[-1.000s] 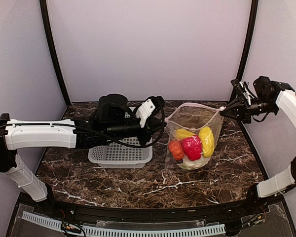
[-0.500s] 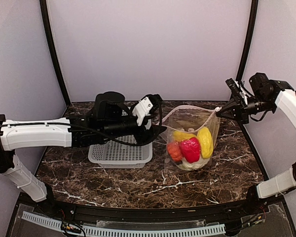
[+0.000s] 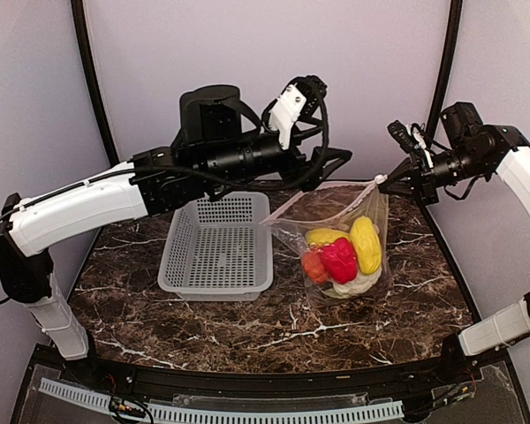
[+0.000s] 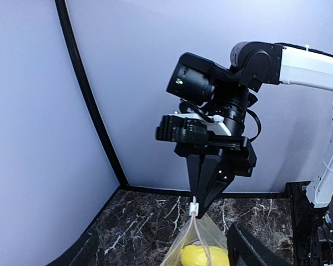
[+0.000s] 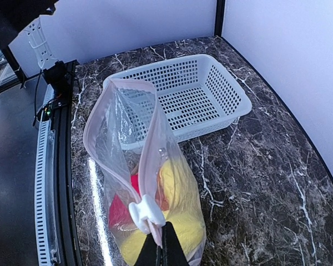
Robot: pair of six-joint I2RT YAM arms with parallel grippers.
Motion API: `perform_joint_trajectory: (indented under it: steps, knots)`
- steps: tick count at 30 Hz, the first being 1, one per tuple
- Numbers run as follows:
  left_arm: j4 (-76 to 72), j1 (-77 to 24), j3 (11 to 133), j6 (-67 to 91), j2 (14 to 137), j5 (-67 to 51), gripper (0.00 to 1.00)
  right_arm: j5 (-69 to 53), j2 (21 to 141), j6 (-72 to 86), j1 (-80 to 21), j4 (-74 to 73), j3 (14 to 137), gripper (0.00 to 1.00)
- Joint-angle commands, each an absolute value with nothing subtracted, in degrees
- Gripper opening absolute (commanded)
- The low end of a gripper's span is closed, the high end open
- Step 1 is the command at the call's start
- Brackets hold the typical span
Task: Place the food in the zip-top bag and seal the zipper
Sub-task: Hold the zipper from the zipper food storage bag.
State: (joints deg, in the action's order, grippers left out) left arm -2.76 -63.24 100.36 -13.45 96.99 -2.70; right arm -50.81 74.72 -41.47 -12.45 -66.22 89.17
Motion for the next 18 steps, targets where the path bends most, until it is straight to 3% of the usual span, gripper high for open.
perform_joint_trajectory:
  steps: [1,6,18]
  knots:
    - [6.11,-63.58,109.35,-10.50,105.44,-9.04,0.75,-48.89,75.13,-37.56,-13.21,-65.29,92.71,0.00]
    - [4.86,-63.74,113.63,-9.71,109.76,-12.83,0.75,-48.71,75.57,-37.32,-14.07,-67.13,94.13,0.00]
    - [5.78,-63.72,115.32,-12.44,113.25,-13.69,0.58,-46.44,74.92,-36.27,-17.44,-66.68,92.39,0.00]
